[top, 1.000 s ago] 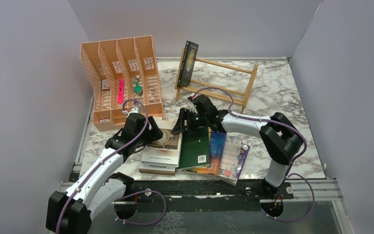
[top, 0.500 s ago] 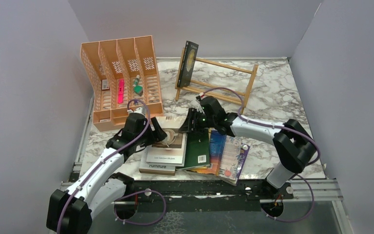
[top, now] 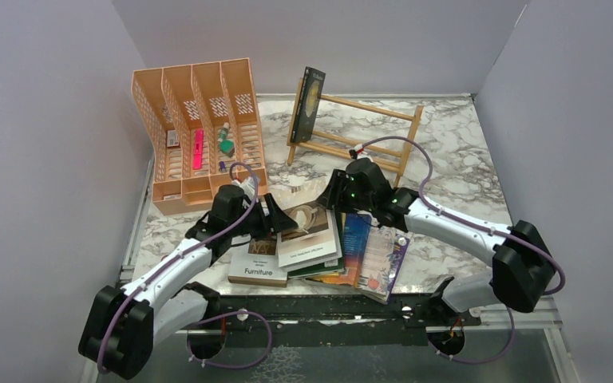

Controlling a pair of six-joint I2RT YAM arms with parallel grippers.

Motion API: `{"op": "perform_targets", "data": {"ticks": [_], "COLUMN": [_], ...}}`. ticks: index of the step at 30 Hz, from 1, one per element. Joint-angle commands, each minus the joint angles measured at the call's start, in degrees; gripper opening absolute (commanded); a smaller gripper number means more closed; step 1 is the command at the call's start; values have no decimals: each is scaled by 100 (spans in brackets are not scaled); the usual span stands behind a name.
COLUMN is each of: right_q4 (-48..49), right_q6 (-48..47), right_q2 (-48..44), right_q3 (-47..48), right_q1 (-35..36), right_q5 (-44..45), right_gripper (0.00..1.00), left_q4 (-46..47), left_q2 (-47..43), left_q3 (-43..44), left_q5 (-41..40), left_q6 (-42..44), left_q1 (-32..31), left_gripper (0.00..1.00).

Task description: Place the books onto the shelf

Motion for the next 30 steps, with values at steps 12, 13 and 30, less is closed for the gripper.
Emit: {"op": "perform_targets", "data": {"ticks": [12, 13, 30], "right_q4": [-1077, -1107, -1350], "right_q6": [146, 147, 607], "right_q2": [-470, -495, -949], "right_q3": [-311, -329, -576], "right_q1": [175, 175, -6], "right_q5": [738, 677, 902], "right_gripper": [83, 86, 98], "left_q4": [1168, 1157, 847], "left_q2": [812, 812, 1095], "left_q3": [233, 223, 255], "left_q5": [505, 470, 145], "left_q6": [-38, -27, 331], "left_q1": [-339, -339, -348], "left_gripper": [66, 65, 48]}}
